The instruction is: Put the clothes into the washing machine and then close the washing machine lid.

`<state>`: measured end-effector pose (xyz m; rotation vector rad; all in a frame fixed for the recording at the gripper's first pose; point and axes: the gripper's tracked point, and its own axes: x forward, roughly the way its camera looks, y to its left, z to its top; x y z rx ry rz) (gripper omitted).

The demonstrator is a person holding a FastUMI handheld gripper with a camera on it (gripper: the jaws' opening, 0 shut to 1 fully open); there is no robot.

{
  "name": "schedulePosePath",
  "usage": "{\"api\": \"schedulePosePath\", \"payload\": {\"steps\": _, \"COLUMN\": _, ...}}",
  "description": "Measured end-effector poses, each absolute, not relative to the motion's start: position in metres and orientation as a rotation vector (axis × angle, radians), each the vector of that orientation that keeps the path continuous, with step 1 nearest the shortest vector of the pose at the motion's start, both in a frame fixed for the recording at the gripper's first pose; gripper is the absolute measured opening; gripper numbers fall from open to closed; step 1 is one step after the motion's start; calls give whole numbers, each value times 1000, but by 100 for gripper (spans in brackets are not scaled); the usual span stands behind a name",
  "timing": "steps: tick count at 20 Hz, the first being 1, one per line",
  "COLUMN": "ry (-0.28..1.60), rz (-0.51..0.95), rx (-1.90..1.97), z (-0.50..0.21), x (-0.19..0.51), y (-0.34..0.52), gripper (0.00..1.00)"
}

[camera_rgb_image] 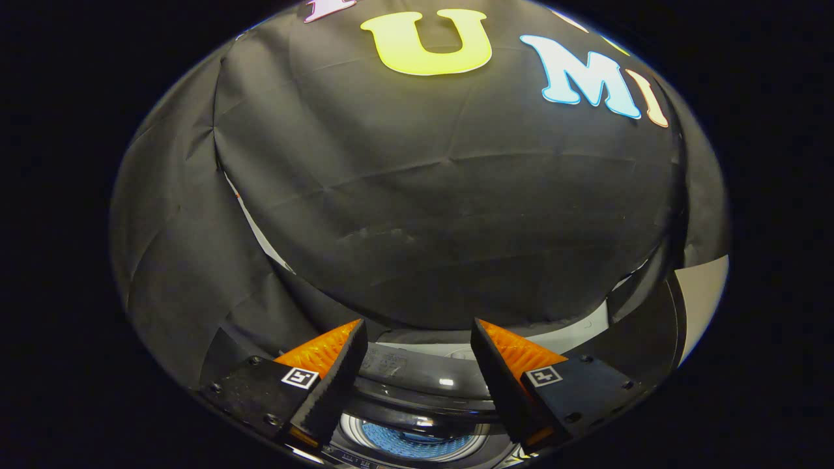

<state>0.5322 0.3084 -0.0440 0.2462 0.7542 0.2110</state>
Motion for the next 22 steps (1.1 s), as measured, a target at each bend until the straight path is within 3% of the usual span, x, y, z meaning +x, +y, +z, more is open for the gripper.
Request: {"api": "schedulePosePath", "payload": {"steps": 22, "ry": 622, "rz": 201, "rx": 212, "z": -41, "x": 476, "y": 319, "gripper": 99}}
